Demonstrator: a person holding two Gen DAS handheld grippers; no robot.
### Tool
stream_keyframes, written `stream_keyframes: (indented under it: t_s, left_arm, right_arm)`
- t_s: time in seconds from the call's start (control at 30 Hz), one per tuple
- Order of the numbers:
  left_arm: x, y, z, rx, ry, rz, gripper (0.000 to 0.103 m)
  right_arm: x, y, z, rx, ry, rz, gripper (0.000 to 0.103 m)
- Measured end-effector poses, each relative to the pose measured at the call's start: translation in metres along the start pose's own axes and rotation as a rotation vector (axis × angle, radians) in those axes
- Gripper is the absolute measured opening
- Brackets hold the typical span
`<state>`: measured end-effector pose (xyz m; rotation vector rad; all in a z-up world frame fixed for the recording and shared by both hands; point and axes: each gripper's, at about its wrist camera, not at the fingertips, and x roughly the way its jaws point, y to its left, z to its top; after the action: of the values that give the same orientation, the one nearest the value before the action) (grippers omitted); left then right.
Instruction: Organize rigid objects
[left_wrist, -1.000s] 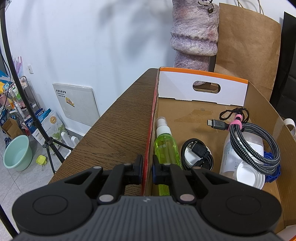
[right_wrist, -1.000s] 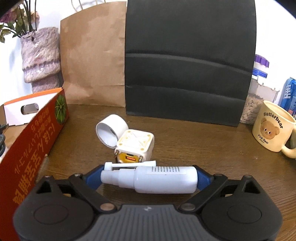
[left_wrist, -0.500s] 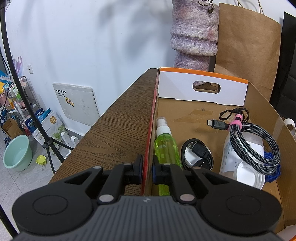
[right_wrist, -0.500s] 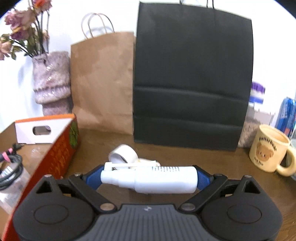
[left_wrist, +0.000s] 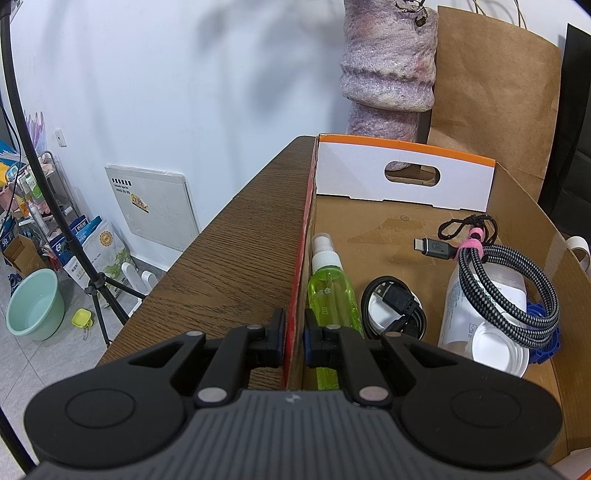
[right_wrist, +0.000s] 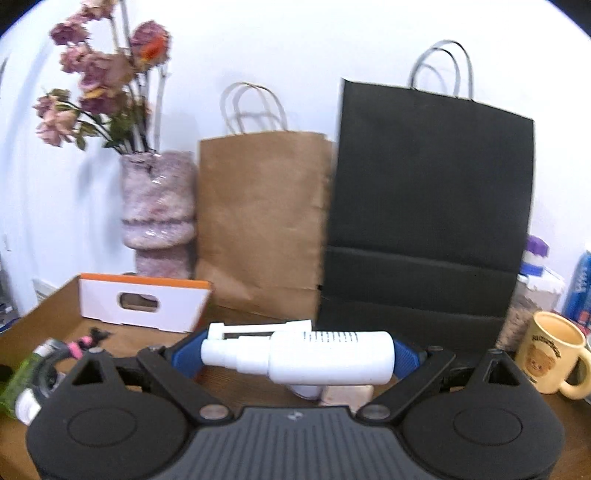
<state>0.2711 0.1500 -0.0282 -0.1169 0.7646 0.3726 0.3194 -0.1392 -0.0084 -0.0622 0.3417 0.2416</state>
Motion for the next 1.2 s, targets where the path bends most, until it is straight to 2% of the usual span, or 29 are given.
stream_keyframes:
  t_s: [0.3, 0.7, 0.9, 1.2]
  left_arm:
    - [0.0, 0.0, 0.0, 0.0, 0.0, 0.0, 0.01]
    - [0.0, 0.0, 0.0, 0.001, 0.0, 0.0, 0.01]
    - [0.0, 0.0, 0.0, 0.001, -0.001, 0.0, 0.01]
    - [0.0, 0.0, -0.001, 0.004, -0.003, 0.002, 0.01]
  right_arm:
    - [-0.005, 0.04, 0.013, -0.003, -0.026, 0.084, 0.097]
    - [-0.004, 0.104, 0.024, -0.005, -0.014, 0.2, 0.097]
    - [0.001, 0.13, 0.025, -0.012, 0.005, 0.223, 0.097]
    - [0.012, 0.148, 0.019, -0.025, 0.043, 0.246, 0.097]
